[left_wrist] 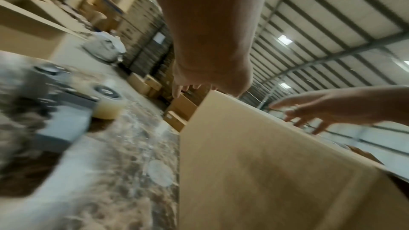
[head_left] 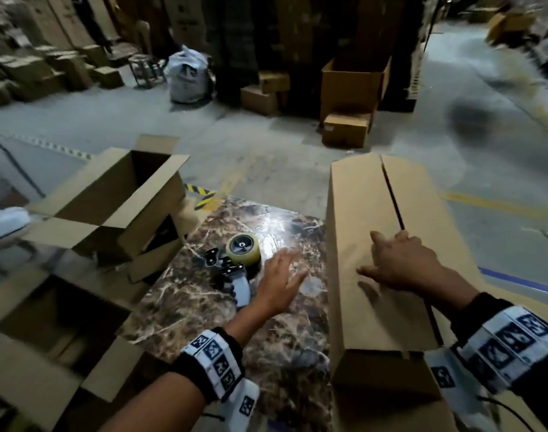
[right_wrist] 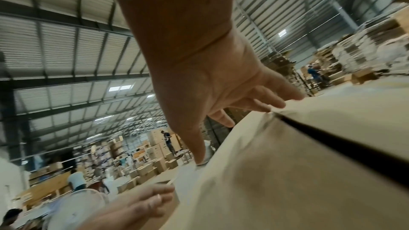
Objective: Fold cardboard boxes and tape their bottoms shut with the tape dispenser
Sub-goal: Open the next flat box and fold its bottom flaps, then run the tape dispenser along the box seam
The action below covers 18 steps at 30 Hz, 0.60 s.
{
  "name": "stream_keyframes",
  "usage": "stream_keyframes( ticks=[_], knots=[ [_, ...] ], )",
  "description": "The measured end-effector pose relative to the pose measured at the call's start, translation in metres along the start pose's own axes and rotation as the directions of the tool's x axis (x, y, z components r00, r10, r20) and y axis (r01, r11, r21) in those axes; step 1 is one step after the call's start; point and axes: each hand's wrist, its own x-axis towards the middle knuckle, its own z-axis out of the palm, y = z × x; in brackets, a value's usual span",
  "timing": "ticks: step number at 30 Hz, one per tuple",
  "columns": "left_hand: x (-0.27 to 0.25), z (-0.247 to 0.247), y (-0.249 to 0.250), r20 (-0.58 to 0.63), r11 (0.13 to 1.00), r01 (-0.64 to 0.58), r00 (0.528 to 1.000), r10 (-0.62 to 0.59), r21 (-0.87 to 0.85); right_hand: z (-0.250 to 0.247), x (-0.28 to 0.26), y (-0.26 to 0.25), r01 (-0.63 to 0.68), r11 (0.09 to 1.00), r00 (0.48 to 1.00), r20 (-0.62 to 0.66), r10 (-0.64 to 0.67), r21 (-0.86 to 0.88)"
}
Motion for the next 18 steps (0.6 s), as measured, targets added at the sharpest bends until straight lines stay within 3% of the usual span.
stream_keyframes(
  ticks=[4,8,11,13,15,18],
  knots=[
    [0.010,-0.046,-0.091,-0.134,0.977,0.211,0.968,-0.214,-0.037,-0.040,0.000,-0.046,0.038,0.992,0.999,0.034,-0.034,-0.118],
    [0.012,-0.089,-0.172,-0.224,0.906,0.408,0.878,-0.424,-0.115,-0.072,0.016,-0.118,0.349,0.934,0.937,-0.001,-0.350,-0.073],
    [0.010,-0.109,-0.230,-0.180,0.834,0.547,0.815,-0.551,-0.075,-0.058,0.050,-0.191,0.465,0.885,0.881,0.084,-0.465,0.019],
    [0.007,-0.114,-0.264,-0.127,0.799,0.600,0.797,-0.591,0.048,-0.025,0.082,-0.234,0.450,0.883,0.875,0.130,-0.466,0.136],
    [-0.001,-0.111,-0.291,-0.063,0.786,0.579,0.812,-0.580,0.219,0.022,0.108,-0.267,0.370,0.892,0.890,0.179,-0.420,0.260],
    [-0.014,-0.108,-0.298,-0.035,0.775,0.476,0.860,-0.510,0.416,0.100,0.131,-0.288,0.104,0.885,0.939,0.249,-0.238,0.453]
  ],
)
